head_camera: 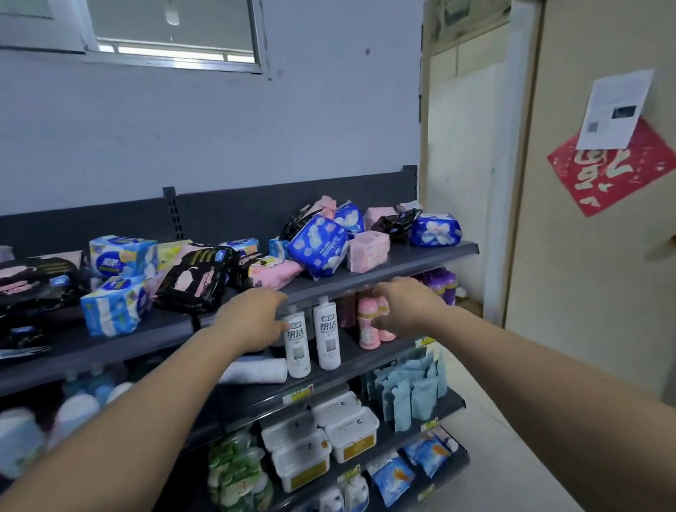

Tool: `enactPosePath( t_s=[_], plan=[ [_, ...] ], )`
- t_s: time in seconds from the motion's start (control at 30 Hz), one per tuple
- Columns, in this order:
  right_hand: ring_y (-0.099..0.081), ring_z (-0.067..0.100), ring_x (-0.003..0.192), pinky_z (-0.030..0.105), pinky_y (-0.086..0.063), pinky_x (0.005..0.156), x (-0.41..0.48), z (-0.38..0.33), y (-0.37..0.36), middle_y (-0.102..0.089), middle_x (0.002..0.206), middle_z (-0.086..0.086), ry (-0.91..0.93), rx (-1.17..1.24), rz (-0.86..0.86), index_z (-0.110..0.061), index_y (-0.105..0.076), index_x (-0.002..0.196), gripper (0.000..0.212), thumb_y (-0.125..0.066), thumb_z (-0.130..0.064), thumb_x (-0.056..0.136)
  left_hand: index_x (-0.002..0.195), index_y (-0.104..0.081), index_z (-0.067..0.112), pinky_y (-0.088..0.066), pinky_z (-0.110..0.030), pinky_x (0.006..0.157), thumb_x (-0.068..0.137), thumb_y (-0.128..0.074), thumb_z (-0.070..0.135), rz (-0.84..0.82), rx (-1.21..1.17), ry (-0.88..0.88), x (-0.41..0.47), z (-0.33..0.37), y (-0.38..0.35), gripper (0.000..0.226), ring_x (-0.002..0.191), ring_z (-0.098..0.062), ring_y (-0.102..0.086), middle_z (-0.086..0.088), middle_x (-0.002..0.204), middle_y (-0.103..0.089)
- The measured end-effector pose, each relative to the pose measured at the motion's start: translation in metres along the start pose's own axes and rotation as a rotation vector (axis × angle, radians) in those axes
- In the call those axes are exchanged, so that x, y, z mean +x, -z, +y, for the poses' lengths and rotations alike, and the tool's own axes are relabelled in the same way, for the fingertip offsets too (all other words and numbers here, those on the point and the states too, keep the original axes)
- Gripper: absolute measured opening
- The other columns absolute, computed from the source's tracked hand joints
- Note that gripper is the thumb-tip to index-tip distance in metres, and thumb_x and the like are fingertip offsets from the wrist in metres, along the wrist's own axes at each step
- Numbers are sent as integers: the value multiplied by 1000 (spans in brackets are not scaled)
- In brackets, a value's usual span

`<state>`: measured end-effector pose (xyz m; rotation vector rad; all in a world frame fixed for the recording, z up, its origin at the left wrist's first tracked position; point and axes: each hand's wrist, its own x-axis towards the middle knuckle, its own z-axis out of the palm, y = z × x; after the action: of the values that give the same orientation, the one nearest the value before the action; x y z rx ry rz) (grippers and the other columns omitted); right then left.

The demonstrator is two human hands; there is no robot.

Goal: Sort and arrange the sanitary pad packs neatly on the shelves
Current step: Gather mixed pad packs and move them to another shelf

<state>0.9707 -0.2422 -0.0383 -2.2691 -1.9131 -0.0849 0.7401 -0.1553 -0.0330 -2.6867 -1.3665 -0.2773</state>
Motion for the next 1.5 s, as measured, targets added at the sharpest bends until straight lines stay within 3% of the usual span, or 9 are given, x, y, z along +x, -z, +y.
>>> enactPosePath(
  t_s=[0.1,0.53,0.8,0.97,1.13,1.23,1.3,1.4,1.5],
  plan=[
    [-46,27,117,40,-46,94,34,31,1,-52,125,9,13,16,10,-19,-51,128,53,-65,-44,84,125,-57,21,-50,-37,87,90,-60,34,-1,-9,-5,43,17,-8,38,114,-23,-57,0,122,-61],
    [-45,29,119,43,-45,97,157,130,-1,-49,126,9,77,-8,-6,-20,-48,133,55,-63,-41,85,130,-54,20,-44,-38,98,88,-61,35,29,21,34,184,62,-36,46,121,-21,-50,0,132,-54],
    [-42,28,122,41,-43,97,234,180,-17,-47,130,9,77,-14,-13,-17,-47,135,54,-61,-39,87,146,-37,23,-35,-39,110,92,-57,34,60,79,69,275,64,-57,59,142,-23,-26,-3,156,-25],
    [-42,30,124,41,-42,98,288,215,-21,-46,133,10,55,-42,-16,-18,-46,136,55,-61,-41,88,145,-38,24,-31,-38,109,93,-52,35,102,161,58,346,58,-69,55,142,-23,-25,-3,156,-24],
    [-44,29,124,38,-42,97,341,248,-23,-47,134,10,25,-52,6,-18,-47,135,54,-61,-41,89,119,-60,32,-27,-38,105,90,-54,31,51,294,54,402,43,-77,30,119,-16,-49,6,122,-59],
    [-45,28,123,37,-42,96,363,264,-32,-48,133,10,-13,-44,-2,-17,-48,135,53,-60,-41,90,81,-56,30,-28,-33,95,85,-51,12,192,203,84,423,41,-80,19,88,-17,-57,7,90,-66],
    [-47,28,120,37,-44,94,376,275,-38,-51,131,9,-39,-51,-3,-17,-49,132,50,-59,-41,90,76,-50,25,-31,-32,82,82,-50,6,333,151,122,435,39,-81,20,78,-23,-55,4,77,-61],
    [-50,28,117,37,-44,89,395,293,-44,-55,128,8,-85,-79,22,-19,-52,126,43,-58,-41,90,81,-53,20,-36,-31,64,84,-50,9,436,27,205,455,36,-74,12,73,-27,-51,-2,78,-60],
    [-48,28,120,37,-42,91,412,308,-48,-55,129,9,-157,-99,55,-19,-51,123,40,-56,-41,90,81,-57,19,-45,-34,65,87,-51,12,416,-107,272,473,34,-63,11,80,-27,-57,-2,85,-62]
  ],
)
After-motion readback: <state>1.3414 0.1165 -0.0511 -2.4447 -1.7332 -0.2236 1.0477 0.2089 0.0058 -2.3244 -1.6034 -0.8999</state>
